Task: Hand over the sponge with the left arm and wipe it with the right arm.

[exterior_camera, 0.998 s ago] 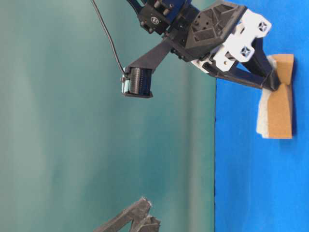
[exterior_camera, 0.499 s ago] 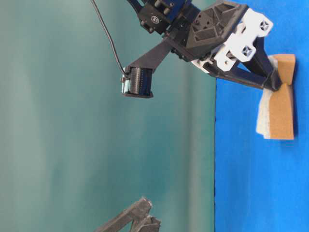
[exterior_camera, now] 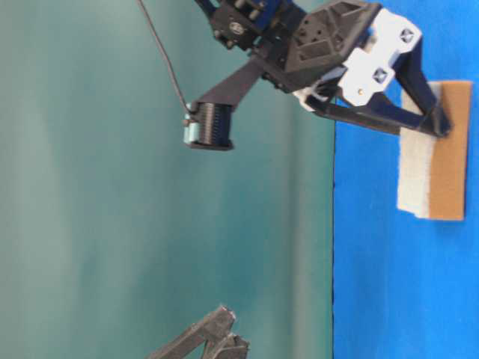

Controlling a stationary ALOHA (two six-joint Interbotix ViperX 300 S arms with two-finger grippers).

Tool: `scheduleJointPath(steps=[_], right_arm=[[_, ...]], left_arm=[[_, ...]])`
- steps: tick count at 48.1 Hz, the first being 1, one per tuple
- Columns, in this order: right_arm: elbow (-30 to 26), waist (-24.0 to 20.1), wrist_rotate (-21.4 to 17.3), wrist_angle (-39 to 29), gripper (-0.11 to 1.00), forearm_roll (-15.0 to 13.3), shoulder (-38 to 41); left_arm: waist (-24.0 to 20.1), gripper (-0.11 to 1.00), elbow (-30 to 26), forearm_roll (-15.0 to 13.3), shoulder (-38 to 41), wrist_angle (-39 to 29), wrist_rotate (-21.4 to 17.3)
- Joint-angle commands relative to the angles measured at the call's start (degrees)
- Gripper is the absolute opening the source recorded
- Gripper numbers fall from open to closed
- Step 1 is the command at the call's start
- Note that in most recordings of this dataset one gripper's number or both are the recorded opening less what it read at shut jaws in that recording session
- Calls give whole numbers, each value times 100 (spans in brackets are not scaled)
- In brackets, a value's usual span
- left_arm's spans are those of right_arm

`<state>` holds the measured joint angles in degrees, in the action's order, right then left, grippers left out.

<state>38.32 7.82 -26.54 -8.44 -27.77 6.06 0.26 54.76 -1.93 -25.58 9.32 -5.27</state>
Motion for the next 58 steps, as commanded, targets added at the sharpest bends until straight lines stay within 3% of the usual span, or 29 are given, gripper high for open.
scheduleJointPath(steps=[1, 23, 46, 58], right_arm=[[-123, -18, 0, -88, 72, -18, -369], [-53, -132, 53, -756, 72, -53, -1723], [-18, -220, -9, -659, 72, -62, -1863], [105, -237, -26, -703, 72, -53, -2461]], left_arm=[[0, 81, 18, 0, -18, 26, -9], [9, 81, 9, 0, -26, 26, -53], [0, 81, 0, 0, -26, 44, 0], [-18, 81, 62, 0, -431, -53, 9]])
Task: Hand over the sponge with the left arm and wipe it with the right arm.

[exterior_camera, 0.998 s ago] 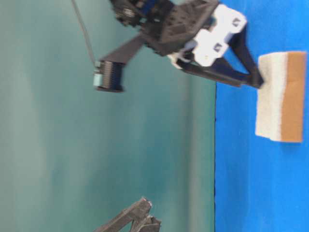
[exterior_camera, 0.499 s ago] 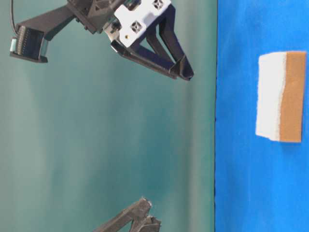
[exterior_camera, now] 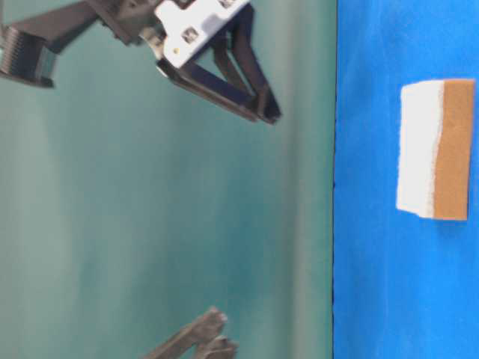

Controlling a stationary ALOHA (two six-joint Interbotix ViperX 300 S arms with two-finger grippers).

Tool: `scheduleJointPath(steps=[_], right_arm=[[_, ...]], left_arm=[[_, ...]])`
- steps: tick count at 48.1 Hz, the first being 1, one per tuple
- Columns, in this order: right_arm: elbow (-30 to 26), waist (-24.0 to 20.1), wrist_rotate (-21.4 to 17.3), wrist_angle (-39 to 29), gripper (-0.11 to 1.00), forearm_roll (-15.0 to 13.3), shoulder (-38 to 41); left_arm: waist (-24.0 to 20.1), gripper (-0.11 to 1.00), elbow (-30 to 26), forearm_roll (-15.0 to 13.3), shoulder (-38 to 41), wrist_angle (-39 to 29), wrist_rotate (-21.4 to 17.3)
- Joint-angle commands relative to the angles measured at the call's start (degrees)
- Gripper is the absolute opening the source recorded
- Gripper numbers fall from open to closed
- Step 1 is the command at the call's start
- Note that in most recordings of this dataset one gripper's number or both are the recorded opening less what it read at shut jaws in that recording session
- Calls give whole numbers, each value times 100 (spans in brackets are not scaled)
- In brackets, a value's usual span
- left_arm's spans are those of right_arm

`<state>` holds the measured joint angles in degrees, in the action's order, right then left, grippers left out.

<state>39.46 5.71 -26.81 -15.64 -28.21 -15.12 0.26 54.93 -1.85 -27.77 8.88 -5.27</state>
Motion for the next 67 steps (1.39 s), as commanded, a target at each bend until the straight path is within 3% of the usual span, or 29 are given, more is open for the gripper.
scheduleJointPath(steps=[1, 18, 35, 45, 57, 67], right_arm=[[18, -18, 0, 26, 72, -9, -404], [861, -26, 0, -26, 72, 9, -2232], [1863, -97, -35, -835, 72, 35, -4412], [2514, -97, -44, -940, 72, 158, -5405], [3032, -97, -62, -756, 71, 457, -5810], [3059, -88, -62, -686, 70, 475, -5730]], left_arm=[[-18, 81, 62, -9, -264, -26, 9], [-220, 81, 492, -9, -1617, -501, 9], [-211, 81, 984, -9, -3428, -1433, 9], [-211, 81, 1310, -9, -4491, -1978, 26], [-211, 81, 1485, -18, -4948, -2531, 185], [-211, 81, 1600, -18, -4975, -2575, 272]])
